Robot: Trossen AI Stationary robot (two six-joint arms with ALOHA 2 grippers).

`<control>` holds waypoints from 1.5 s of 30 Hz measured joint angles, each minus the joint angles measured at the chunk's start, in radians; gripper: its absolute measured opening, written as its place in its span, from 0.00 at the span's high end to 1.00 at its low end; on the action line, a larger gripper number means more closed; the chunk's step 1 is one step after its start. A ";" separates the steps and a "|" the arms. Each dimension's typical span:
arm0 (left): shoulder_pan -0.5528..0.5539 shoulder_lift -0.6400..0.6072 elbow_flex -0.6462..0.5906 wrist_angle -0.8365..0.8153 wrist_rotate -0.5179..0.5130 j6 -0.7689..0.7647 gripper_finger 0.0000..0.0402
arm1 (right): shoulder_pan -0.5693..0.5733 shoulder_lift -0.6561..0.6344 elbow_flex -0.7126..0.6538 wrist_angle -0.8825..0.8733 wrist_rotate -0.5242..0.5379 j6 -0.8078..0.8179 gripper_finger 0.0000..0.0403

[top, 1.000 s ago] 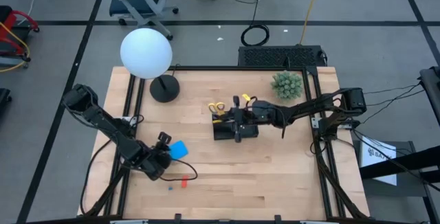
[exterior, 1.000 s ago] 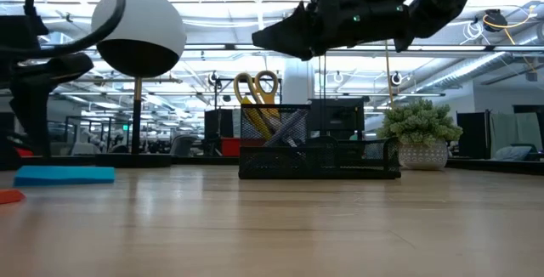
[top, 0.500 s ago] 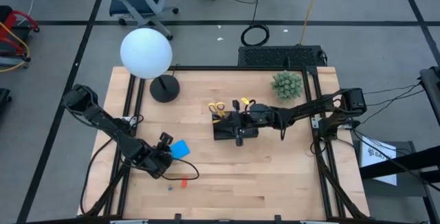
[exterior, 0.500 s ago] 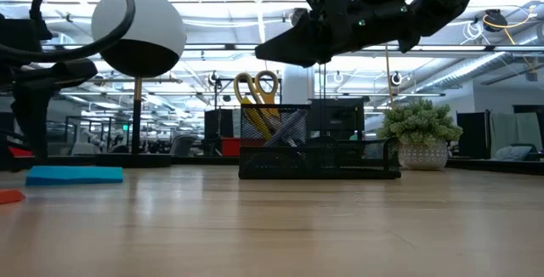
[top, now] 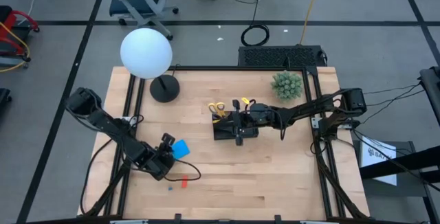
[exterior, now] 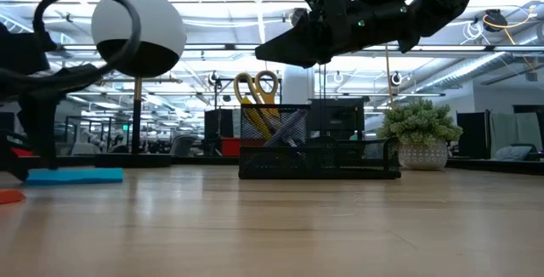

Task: Pick and place office supplies into organizer
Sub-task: Put the blue sticky notes into the right compartment of the black desk organizer

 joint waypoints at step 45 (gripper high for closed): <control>0.086 0.173 0.000 0.332 -0.231 0.008 0.93 | 0.000 0.000 0.000 0.012 0.001 0.000 0.77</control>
